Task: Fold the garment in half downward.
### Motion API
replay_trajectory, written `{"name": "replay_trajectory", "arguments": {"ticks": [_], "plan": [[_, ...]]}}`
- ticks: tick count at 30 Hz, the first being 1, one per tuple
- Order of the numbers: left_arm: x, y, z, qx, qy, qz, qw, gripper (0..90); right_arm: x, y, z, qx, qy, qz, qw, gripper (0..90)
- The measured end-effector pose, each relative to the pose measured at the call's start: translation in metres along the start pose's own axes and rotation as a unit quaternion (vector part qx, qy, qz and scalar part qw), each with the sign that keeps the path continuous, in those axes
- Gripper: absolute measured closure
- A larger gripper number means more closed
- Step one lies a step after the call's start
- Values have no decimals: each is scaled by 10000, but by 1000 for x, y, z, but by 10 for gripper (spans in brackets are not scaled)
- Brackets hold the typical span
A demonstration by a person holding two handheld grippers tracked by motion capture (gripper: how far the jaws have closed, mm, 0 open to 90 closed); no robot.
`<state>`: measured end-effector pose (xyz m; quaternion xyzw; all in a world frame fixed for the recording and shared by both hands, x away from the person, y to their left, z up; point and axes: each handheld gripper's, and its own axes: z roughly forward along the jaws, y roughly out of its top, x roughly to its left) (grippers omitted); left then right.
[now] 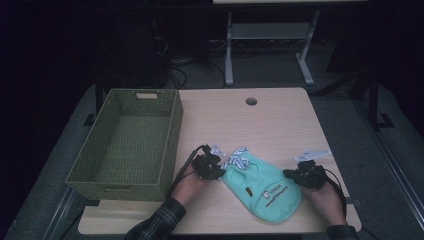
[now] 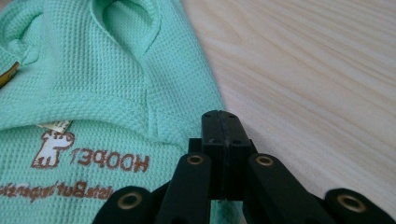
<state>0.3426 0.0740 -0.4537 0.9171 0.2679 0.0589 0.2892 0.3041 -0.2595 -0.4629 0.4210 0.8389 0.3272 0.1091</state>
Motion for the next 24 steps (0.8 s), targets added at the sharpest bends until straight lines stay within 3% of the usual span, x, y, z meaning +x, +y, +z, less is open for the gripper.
{"name": "replay_trajectory", "arguments": {"ticks": [6,17,24], "plan": [[-5,3,1,66,104,70,9999,821,6,10,-8,-288,102,-74,9995,897],[-1,1,1,21,-4,1,10000,820,44,27,1,-493,637,-389,9960,897],[0,1,0,22,-37,-32,10000,821,56,33,16,-323,796,-470,9952,897]]}}
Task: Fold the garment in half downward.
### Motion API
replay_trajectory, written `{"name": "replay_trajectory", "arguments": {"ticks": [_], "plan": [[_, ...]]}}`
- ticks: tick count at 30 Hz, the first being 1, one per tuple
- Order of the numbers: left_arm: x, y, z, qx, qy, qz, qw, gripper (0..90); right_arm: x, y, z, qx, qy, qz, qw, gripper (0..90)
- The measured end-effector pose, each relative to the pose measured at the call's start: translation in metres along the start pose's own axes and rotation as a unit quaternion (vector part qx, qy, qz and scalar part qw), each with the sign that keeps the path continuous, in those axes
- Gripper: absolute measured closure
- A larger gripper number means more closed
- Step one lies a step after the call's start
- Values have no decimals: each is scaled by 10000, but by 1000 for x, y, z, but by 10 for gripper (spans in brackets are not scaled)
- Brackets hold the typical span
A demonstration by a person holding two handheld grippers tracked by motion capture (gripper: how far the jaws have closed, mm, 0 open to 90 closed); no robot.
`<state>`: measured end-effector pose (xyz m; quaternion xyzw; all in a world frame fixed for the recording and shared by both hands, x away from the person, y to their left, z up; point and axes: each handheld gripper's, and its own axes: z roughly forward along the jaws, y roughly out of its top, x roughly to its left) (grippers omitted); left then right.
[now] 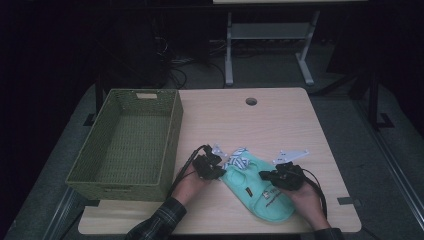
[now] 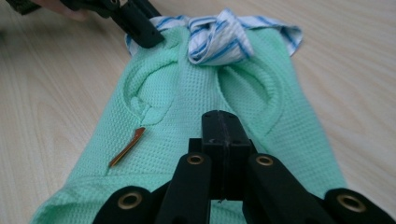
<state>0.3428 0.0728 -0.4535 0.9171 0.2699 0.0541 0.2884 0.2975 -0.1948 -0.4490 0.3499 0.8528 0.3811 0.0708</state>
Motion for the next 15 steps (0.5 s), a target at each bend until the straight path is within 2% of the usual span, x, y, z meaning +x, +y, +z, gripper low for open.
{"name": "replay_trajectory", "arguments": {"ticks": [5,9,10,13,15], "plan": [[2,0,0,-14,-52,-22,10000,822,0,0,13,108,125,19,9999,897],[2,0,0,-27,-54,-33,10000,822,0,0,24,334,57,-79,9994,897],[2,0,0,-31,-49,-41,10000,823,-1,-1,25,293,84,-62,9995,897],[3,0,0,-130,-38,-105,9999,827,1,0,25,304,9,-161,9994,898],[4,1,-3,-294,-68,-171,9994,828,2,-1,25,316,-42,-189,9993,898]]}}
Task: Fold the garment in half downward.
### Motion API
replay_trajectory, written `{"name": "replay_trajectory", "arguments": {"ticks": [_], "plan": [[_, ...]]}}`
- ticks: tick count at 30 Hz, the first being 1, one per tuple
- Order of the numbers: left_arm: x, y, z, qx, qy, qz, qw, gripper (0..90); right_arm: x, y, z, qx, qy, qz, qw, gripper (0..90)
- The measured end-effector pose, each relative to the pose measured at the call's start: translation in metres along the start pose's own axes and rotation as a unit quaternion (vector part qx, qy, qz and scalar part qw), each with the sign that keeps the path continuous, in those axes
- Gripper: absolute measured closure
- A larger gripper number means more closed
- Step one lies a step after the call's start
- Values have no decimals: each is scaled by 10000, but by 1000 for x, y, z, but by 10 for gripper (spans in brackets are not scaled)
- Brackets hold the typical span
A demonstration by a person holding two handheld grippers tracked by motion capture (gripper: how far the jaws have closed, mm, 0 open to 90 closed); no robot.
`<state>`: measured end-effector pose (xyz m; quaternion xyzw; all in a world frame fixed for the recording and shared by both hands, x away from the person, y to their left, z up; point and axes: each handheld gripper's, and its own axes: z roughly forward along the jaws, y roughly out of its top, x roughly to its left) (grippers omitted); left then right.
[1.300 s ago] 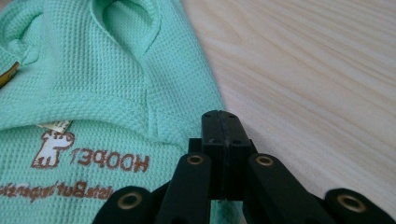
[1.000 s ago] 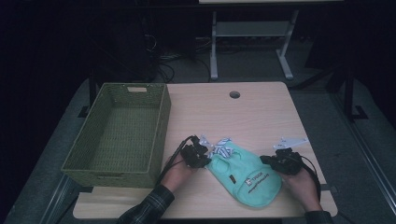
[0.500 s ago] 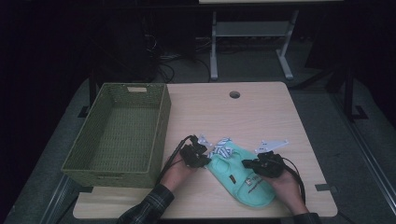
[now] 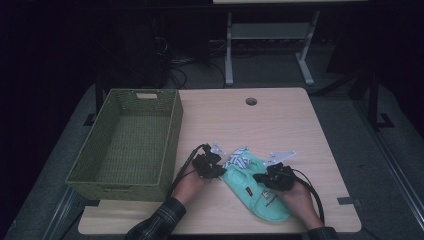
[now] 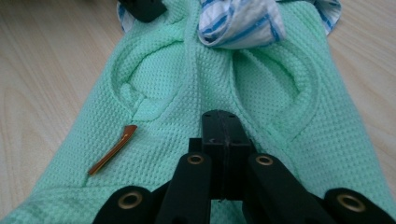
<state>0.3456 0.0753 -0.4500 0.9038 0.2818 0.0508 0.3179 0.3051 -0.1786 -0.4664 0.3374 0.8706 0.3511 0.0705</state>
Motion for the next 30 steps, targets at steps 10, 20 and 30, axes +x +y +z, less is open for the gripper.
{"name": "replay_trajectory", "arguments": {"ticks": [10,20,30], "plan": [[0,12,-28,-876,-356,33,9955,831,0,5,4,-1,-25,-20,10000,899],[-8,24,-43,-1251,-516,236,9905,833,5,18,16,-11,-97,-166,9998,899],[1,21,-54,-1174,24,105,9930,833,2,12,-19,-244,-317,-211,9990,898]]}}
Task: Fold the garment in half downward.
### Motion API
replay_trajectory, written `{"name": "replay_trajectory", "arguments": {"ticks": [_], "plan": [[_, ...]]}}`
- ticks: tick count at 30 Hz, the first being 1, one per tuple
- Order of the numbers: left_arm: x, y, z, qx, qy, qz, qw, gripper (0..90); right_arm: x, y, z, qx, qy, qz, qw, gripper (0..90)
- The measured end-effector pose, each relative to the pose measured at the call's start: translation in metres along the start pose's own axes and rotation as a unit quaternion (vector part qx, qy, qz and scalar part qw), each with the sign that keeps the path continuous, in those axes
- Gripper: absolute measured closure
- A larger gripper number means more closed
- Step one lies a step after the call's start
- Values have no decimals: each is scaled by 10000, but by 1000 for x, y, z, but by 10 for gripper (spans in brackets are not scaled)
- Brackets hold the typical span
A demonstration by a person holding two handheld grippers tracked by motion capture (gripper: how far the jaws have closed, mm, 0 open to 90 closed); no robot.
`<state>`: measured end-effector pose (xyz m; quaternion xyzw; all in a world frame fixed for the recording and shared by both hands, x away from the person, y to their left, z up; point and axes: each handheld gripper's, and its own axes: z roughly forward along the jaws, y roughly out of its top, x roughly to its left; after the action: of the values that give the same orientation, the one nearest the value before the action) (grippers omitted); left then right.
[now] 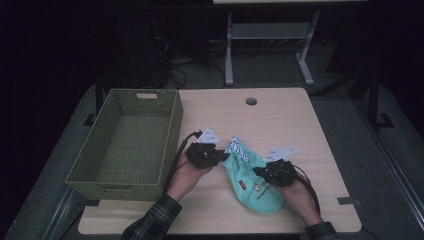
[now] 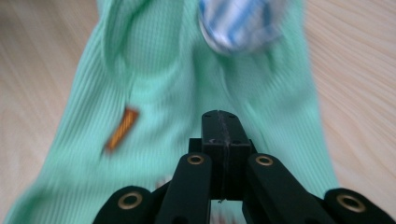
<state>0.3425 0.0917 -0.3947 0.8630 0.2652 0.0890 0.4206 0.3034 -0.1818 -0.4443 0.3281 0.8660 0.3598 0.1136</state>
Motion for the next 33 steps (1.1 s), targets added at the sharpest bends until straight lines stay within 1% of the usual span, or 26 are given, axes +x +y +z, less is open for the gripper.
{"name": "replay_trajectory", "arguments": {"ticks": [3,4,6,7,9,10,12,14,16,18,20,22,25,28,33], "plan": [[5,1,-6,-52,150,-87,9998,833,-4,-14,-13,25,10,144,9999,898],[6,1,-7,-71,187,-79,9998,833,-4,-18,-17,41,11,207,9998,898],[7,1,-9,-145,203,-149,9996,833,-4,-26,-22,13,77,275,9996,898],[7,1,-10,-147,220,-131,9996,833,-4,-29,-22,51,102,292,9995,898],[7,2,-10,-133,229,-99,9996,833,-3,-34,-20,149,111,241,9995,898],[7,2,-11,-127,254,-84,9996,832,-3,-35,-19,205,136,292,9993,898],[7,2,-12,-121,278,-75,9995,833,-2,-36,-16,303,125,229,9992,898],[7,2,-13,-135,296,-63,9995,833,-1,-36,-13,367,132,245,9989,898],[7,3,-15,-152,261,-35,9995,832,0,-37,-10,428,123,208,9988,898],[7,4,-16,-164,218,24,9996,832,0,-36,-10,444,149,228,9986,898],[6,6,-18,-161,194,66,9997,832,0,-35,-9,424,164,219,9987,898],[2,8,-19,-227,136,66,9996,832,0,-34,-7,426,173,255,9986,898],[-2,12,-20,-218,44,181,9996,832,2,-33,-6,437,161,247,9986,898],[-9,15,-19,-214,-91,293,9993,832,2,-32,-5,426,165,239,9987,898],[-22,19,-12,-220,-315,575,9976,832,2,-32,-5,421,159,248,9987,899]]}}
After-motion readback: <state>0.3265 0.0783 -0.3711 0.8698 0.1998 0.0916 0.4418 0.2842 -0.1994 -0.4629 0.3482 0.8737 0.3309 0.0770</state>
